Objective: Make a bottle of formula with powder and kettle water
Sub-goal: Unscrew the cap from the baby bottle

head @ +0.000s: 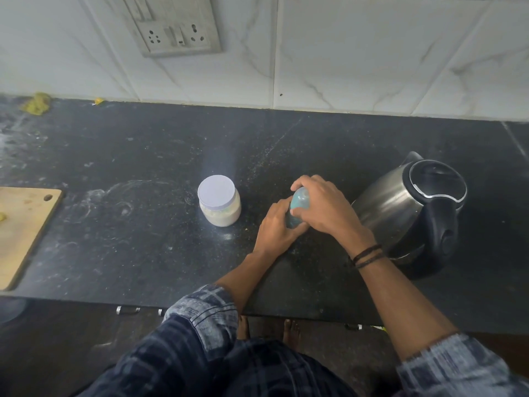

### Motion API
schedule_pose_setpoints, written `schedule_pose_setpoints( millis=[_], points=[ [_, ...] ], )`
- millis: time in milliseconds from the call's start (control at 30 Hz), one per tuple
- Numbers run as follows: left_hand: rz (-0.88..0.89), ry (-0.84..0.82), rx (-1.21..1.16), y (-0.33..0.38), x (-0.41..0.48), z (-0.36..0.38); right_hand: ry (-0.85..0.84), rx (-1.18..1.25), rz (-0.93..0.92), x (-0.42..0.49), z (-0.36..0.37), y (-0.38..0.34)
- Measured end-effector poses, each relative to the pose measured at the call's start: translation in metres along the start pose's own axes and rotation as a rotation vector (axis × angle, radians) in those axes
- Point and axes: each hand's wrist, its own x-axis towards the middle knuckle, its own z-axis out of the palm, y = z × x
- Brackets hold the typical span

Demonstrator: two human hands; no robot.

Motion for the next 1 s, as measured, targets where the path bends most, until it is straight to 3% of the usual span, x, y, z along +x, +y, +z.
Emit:
schedule_pose_setpoints(
  millis=[1000],
  points=[
    [0.034,-0.004,-0.011,-0.0078,0.0016,0.0019,0.03,-0.017,0.032,0.0016,0.0006,-0.0053]
  ],
)
